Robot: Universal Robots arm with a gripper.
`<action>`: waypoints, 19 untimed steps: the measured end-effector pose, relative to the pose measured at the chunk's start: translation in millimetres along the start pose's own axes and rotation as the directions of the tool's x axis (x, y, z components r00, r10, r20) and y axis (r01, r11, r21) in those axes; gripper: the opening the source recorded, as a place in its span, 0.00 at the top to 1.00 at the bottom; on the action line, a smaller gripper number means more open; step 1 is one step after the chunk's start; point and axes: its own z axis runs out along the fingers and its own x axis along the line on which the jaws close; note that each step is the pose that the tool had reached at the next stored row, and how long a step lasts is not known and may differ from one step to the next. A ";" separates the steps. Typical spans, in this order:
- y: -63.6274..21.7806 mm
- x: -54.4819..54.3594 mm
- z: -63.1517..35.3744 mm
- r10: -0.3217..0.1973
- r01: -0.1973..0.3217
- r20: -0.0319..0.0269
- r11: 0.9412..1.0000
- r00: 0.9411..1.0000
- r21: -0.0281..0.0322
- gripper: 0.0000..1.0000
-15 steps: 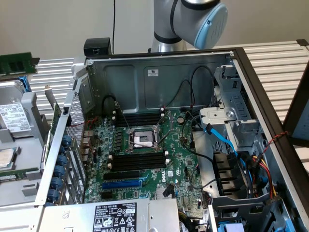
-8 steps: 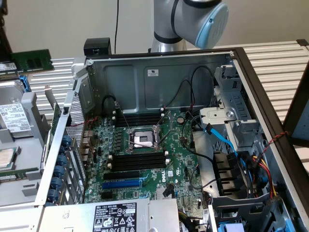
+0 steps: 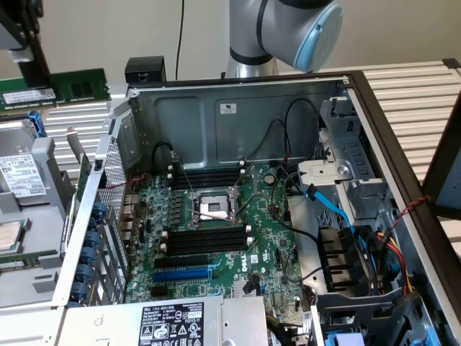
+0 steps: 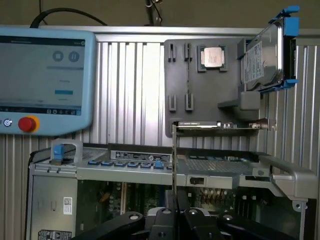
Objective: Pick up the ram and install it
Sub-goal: 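Pick up the ram and move it above insertion slot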
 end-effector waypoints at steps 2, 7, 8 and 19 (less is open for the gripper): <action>-8.8 -0.2 -0.2 0.000 0.000 0.000 1.000 1.000 0.000 0.88; -30.6 -0.7 -0.3 0.000 0.000 0.000 1.000 1.000 0.000 0.88; -34.9 -0.8 -0.3 0.000 0.000 0.000 1.000 1.000 0.000 0.88; -81.9 -2.3 0.1 0.000 0.000 0.000 1.000 1.000 0.000 0.88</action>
